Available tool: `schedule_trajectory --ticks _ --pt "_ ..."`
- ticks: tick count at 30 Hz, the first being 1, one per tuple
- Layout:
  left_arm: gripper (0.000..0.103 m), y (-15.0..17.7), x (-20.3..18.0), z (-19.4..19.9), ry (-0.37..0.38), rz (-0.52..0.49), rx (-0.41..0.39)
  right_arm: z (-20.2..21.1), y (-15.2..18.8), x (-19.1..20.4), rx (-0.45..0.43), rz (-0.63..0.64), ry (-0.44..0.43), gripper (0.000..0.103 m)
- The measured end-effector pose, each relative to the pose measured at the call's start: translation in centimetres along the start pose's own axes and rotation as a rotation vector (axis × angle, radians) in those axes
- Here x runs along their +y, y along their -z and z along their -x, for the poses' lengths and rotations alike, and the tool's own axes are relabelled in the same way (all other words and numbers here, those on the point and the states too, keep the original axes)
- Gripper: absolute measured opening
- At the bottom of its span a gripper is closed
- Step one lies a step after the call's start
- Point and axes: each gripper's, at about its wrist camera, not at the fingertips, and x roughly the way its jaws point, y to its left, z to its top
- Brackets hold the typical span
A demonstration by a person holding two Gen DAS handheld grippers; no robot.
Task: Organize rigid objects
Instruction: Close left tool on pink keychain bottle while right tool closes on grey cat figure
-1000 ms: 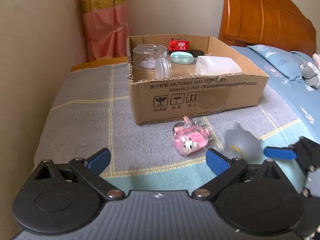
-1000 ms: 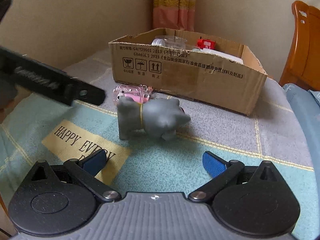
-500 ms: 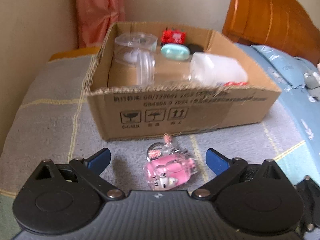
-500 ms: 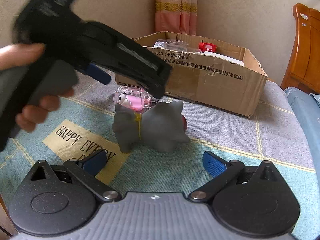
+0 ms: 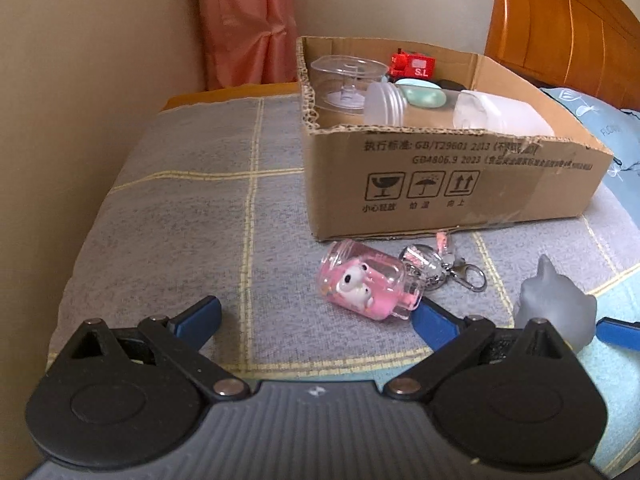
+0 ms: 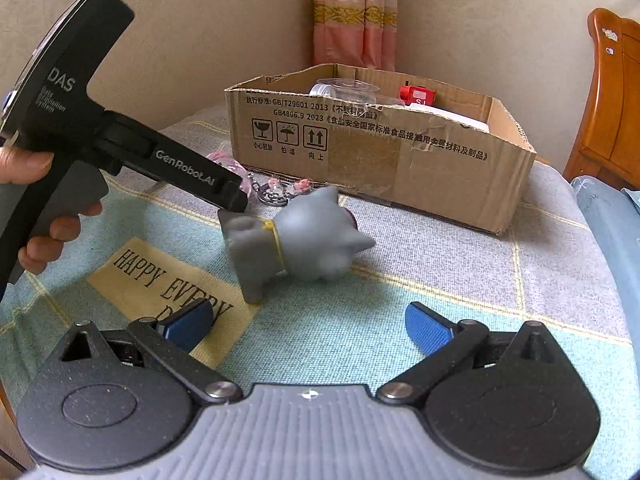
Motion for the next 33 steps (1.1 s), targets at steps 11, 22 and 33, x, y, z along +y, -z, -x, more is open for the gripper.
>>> schedule_trajectory --ticks 11,22,33 --pt "0.077 -0.9 -1.3 0.0 0.095 -0.164 -0.060 0.1 0.1 0.0 0.000 0.000 0.000 0.103" --pt "0.054 -1.0 -1.6 0.4 0.147 -0.171 -0.061 0.0 -0.8 0.0 0.049 0.033 -0.028 0.103" --pt "0.054 -1.1 -1.6 0.3 0.145 -0.173 -0.050 -1.1 -3.3 0.0 0.037 0.169 -0.070 0.094"
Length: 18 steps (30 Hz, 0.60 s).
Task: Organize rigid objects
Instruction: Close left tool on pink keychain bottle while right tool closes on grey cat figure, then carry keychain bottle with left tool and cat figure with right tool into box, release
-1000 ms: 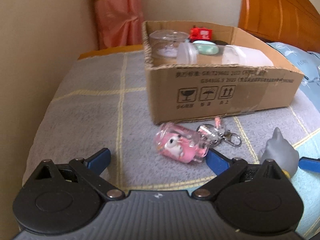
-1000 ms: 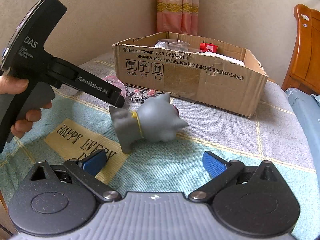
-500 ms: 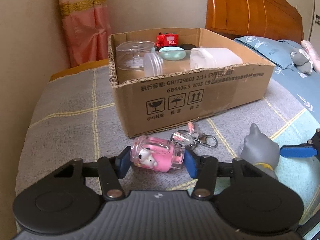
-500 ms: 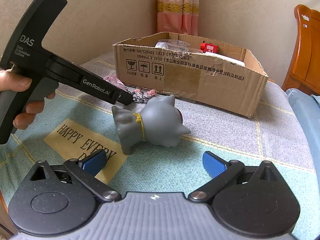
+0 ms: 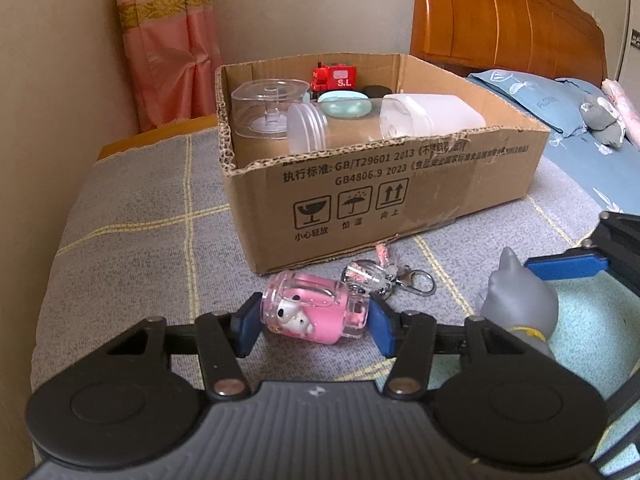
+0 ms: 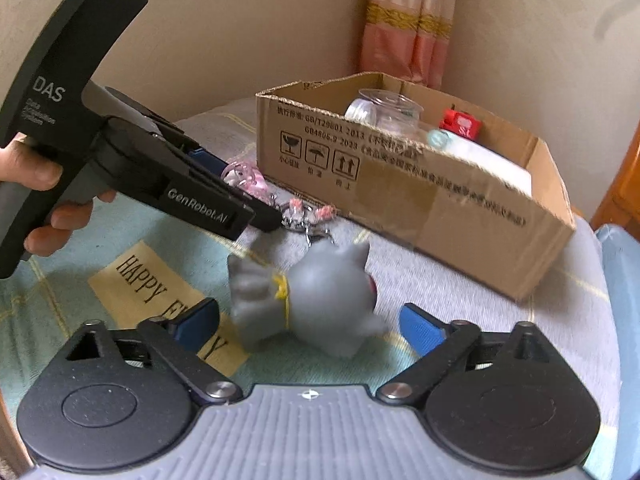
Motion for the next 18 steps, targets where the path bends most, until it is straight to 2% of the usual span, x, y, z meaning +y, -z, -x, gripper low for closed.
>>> schedule_trajectory --ticks 2,6,9,12,18 --pt "0.054 0.0 0.0 0.0 0.000 -0.004 0.002 -0.2 -0.3 -0.1 0.005 0.012 -0.010 0.091" --pt "0.054 0.0 0.2 -0.1 0.005 -0.008 0.004 -0.2 -0.5 0.1 -0.001 0.059 0.008 0.091" --pt "0.054 -0.1 0.2 0.0 0.006 -0.012 0.007 -0.5 -0.8 -0.3 0.005 0.058 -0.014 0.090" --pt "0.054 -0.2 0.3 0.0 0.005 -0.013 0.013 -0.6 -1.0 -0.4 0.010 0.057 -0.041 0.077" --pt "0.054 -0.4 0.6 0.4 0.014 -0.030 0.023 -0.1 -1.2 -0.4 0.021 0.047 -0.029 0.077"
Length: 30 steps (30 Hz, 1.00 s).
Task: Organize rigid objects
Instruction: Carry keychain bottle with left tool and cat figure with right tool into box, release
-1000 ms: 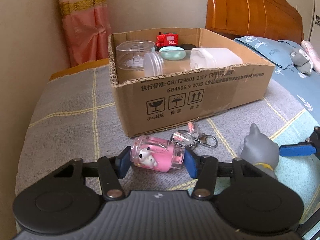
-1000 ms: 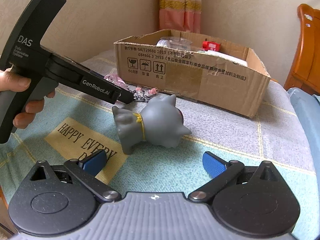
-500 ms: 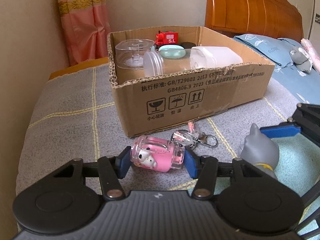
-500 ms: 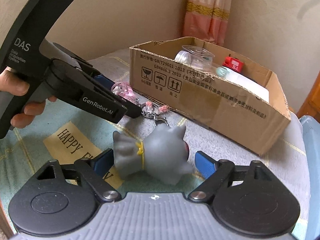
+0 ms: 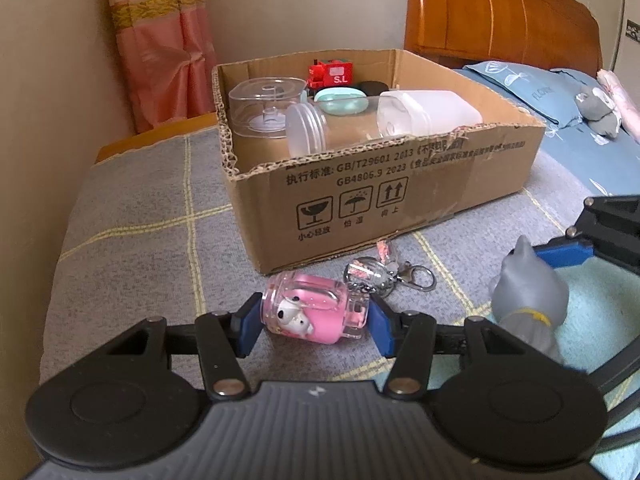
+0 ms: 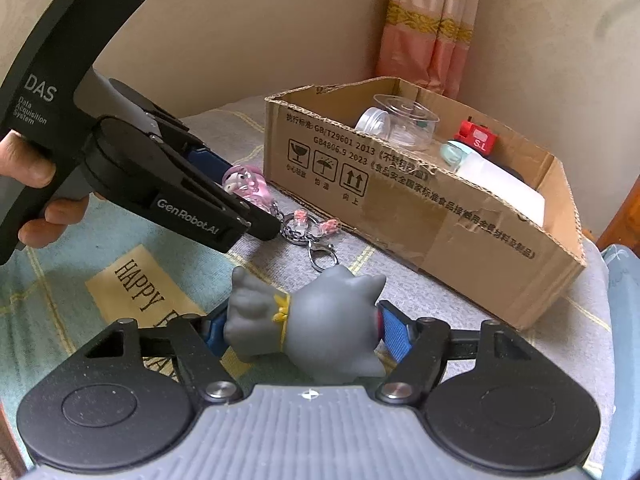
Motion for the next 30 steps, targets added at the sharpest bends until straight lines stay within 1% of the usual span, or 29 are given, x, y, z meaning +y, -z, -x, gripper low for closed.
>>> schedule_trajectory --ticks 5,13,20,24,30 --pt "0.053 -0.3 -0.1 1.2 0.013 -0.030 0.011 1.6 -0.4 -0.8 -0.015 -0.032 -0.016 0.077" --pt "0.053 -2.1 -0.5 4.6 0.037 -0.124 0.011 4.4 -1.7 -2.9 -0.032 -0.032 -0.014 0.077" --pt "0.050 -5.2 -0.8 7.2 0.074 -0.173 -0.012 5.9 -3.3 -5.5 -0.049 -0.033 0.014 0.077" --pt "0.050 -7.3 -0.5 8.3 0.100 -0.148 -0.041 6.7 -4.4 -7.1 -0.075 -0.042 0.040 0.077" --pt "0.050 -11.1 -0.5 8.5 0.064 -0.167 -0.099 7.2 -6.1 -9.1 -0.113 -0.060 0.058 0.077"
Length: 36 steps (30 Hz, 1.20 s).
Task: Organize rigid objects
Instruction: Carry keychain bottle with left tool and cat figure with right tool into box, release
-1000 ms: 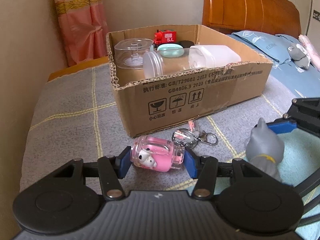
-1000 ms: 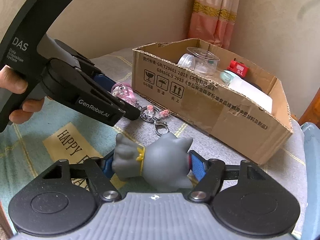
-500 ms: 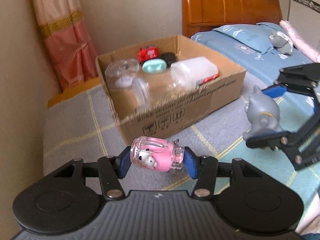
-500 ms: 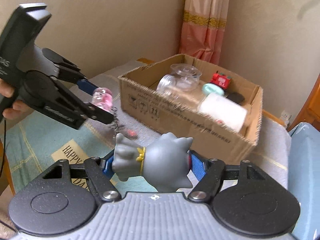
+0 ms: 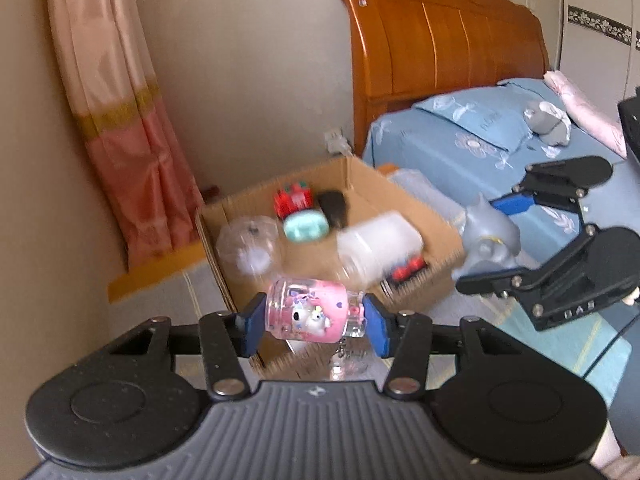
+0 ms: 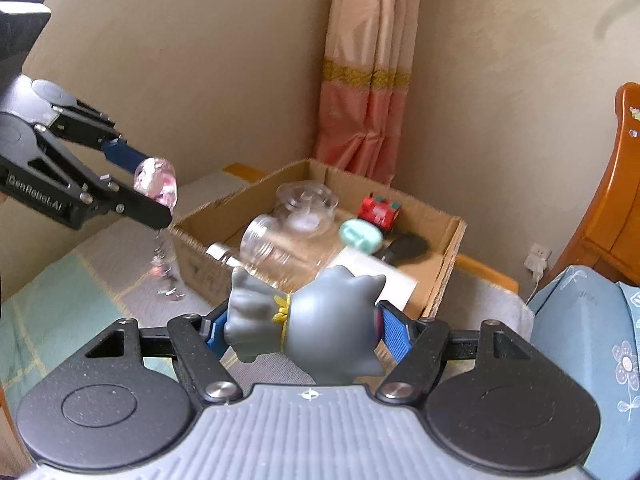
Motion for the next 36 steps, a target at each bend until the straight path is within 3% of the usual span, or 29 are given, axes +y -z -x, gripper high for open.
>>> schedule_trajectory --ticks 7,17,19,20,21,30,32,36 --pt "0.050 -2.7 1.8 -3.4 -0.079 -0.009 0.019 -0.7 -2.2 -1.7 -0.036 -0.028 0.015 0.077" --pt "0.052 -1.1 3.0 -8.3 -0.113 -0.002 0.109 -3.4 -2.9 -3.8 -0.006 -0.068 0.028 0.077" --pt "0.075 -0.6 3.1 -8.7 -0.111 0.018 0.118 -4.1 -3.2 -4.5 0.005 -0.087 0.031 0.077" --pt "0.096 -0.5 3.2 -8.6 -0.115 0.037 0.115 -4.5 -3.4 -4.9 0.012 -0.098 0.031 0.077" --pt "0.102 -0.3 3.2 -8.3 -0.127 0.053 0.100 -4.8 -3.6 -5.2 0.016 -0.108 0.034 0.077" --pt "0.102 1.2 1.7 -5.0 -0.145 0.051 0.007 -9.1 -6.6 -7.7 0.056 -0.237 0.070 0.078" --pt "0.102 1.4 1.3 -4.3 -0.152 0.047 -0.006 -9.9 -7.0 -7.9 0.063 -0.268 0.068 0.090" --pt "0.102 1.9 0.9 -2.9 -0.156 0.072 -0.030 -9.3 -7.0 -7.1 0.051 -0.280 0.085 0.101"
